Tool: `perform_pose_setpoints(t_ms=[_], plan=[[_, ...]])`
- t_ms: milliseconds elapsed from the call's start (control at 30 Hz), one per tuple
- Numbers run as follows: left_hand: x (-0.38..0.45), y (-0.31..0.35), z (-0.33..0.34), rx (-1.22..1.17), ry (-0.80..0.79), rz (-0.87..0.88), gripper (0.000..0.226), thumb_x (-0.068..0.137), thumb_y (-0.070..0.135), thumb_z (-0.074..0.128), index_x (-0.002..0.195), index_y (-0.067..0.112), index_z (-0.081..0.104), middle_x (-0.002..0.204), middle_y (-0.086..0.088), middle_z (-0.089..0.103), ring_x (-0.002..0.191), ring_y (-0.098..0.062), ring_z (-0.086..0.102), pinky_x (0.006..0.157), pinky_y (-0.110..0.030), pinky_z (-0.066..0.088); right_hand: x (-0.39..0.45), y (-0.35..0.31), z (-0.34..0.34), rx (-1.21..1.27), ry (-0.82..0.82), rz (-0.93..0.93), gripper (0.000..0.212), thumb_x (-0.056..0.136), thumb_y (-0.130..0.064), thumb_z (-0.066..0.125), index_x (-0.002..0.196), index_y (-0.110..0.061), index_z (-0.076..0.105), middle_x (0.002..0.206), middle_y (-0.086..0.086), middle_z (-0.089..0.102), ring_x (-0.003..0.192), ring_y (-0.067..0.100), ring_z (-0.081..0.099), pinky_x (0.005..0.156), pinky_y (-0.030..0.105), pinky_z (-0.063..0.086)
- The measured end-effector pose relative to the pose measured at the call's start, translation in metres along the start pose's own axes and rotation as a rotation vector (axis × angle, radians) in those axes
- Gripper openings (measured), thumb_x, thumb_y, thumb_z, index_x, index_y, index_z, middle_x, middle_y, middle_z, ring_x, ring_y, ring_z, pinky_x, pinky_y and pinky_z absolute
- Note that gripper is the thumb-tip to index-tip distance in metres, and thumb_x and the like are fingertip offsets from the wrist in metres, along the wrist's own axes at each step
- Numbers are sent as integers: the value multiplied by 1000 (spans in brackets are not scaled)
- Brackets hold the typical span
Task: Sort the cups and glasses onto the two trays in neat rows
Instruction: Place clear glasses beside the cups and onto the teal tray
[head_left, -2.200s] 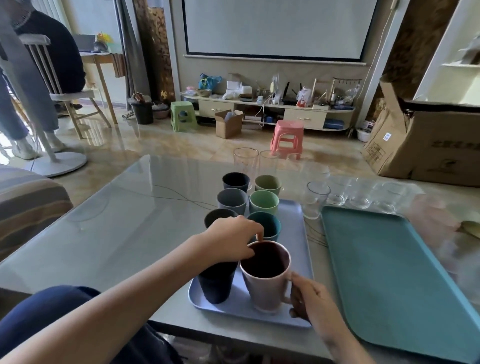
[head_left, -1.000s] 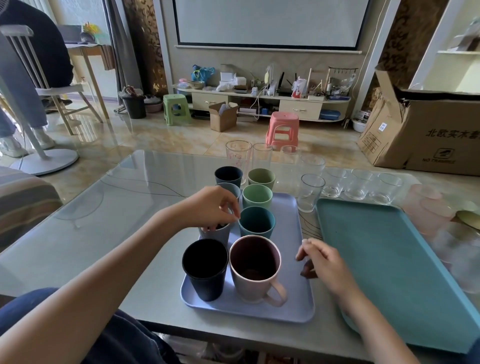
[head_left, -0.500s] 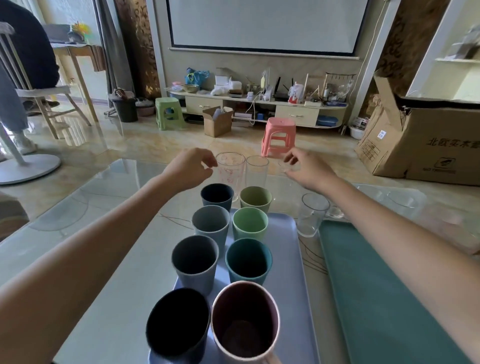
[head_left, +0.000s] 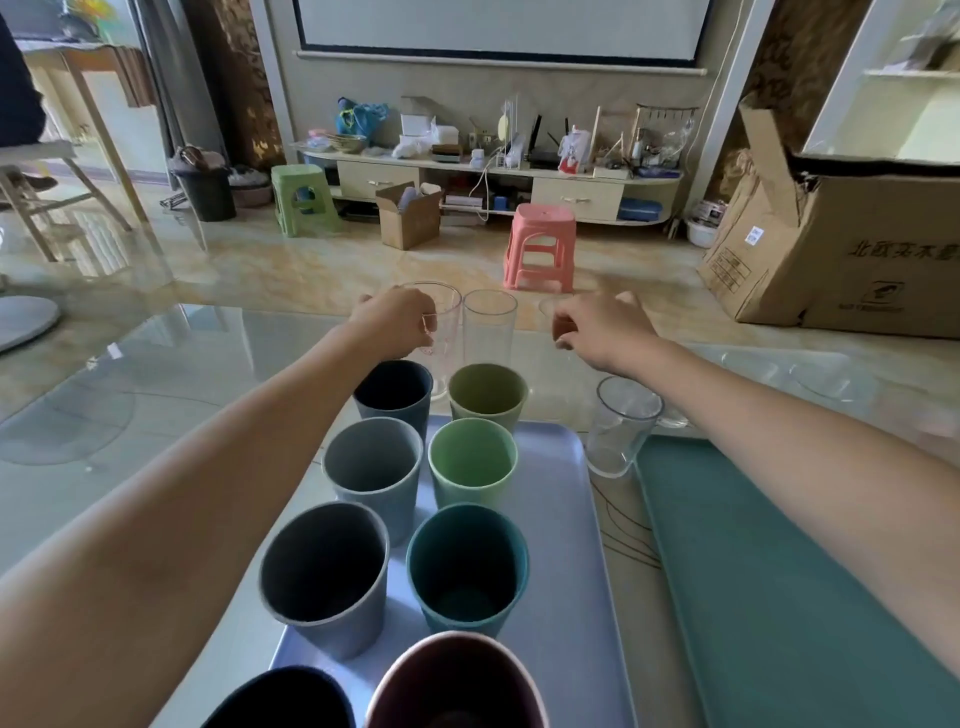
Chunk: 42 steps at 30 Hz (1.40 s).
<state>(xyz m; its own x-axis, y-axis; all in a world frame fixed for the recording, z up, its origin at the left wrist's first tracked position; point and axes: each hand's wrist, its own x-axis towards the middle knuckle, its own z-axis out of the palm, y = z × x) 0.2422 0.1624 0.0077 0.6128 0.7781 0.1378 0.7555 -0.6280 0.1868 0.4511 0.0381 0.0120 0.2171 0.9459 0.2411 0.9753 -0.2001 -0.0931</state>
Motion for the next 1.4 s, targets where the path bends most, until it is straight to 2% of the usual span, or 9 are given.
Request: perform_pose_setpoints(t_ms=[133,333,667,833,900,967,1033,1200,1400], plan=[[0,3,1,-17,19,12,17,84,3,52,72,15,58,86,-9,65,83,-30,59,78,-41,51,-9,2,-14,28,151,-60,13,90,-20,56,102,-18,61,105,4,64,99,28,56,90,40,36],[-9,7,-5,-94,107,13,18,85,-5,49,78,7,60,87,-10,65,77,-26,57,64,-33,45,-29,5,-46,97,171,-98,10,87,-23,59,96,-25,61,102,1,67,102,25,56,96,42,32],[-77,32,-99,-190,480,91,7,89,8,57,91,6,63,93,-4,64,85,-22,57,75,-33,46,-79,0,-53,146,96,-133,4,86,-21,62,89,-21,65,97,-6,68,100,20,59,97,40,30],[-132,61,-118,-267,549,167,5,86,9,61,89,7,64,93,-8,68,89,-25,60,80,-36,48,-91,-9,-41,95,11,-127,9,88,-23,59,83,-30,56,94,-6,65,103,20,54,100,37,24],[-152,70,-121,-276,547,190,4,86,8,61,89,8,64,90,-4,68,84,-20,60,77,-29,49,-96,-16,-36,79,-22,-117,9,90,-24,57,83,-30,56,89,-9,62,105,18,53,105,37,19],[-164,73,-117,-290,543,187,5,86,9,62,90,10,64,87,3,65,76,-6,56,70,-7,41,-95,-17,-25,77,-39,-102,7,91,-23,55,87,-27,60,91,-8,65,104,18,55,108,38,17],[-176,78,-112,-293,548,184,4,86,11,63,90,11,65,85,7,61,71,6,49,66,2,35,-97,-18,-23,88,-44,-99,7,91,-22,55,90,-24,62,97,-4,67,105,19,54,108,39,18],[-194,86,-101,-263,567,205,5,85,17,64,88,13,65,82,12,58,84,-7,46,72,1,30,-95,-19,-24,97,-49,-106,8,91,-23,56,95,-21,62,96,0,65,103,22,52,106,38,22],[-200,98,-94,-279,552,283,10,85,19,63,90,10,65,84,12,57,90,-13,49,70,-20,36,-90,-23,-15,163,-22,-74,3,88,-23,59,90,-23,61,97,3,66,101,24,54,93,37,32]])
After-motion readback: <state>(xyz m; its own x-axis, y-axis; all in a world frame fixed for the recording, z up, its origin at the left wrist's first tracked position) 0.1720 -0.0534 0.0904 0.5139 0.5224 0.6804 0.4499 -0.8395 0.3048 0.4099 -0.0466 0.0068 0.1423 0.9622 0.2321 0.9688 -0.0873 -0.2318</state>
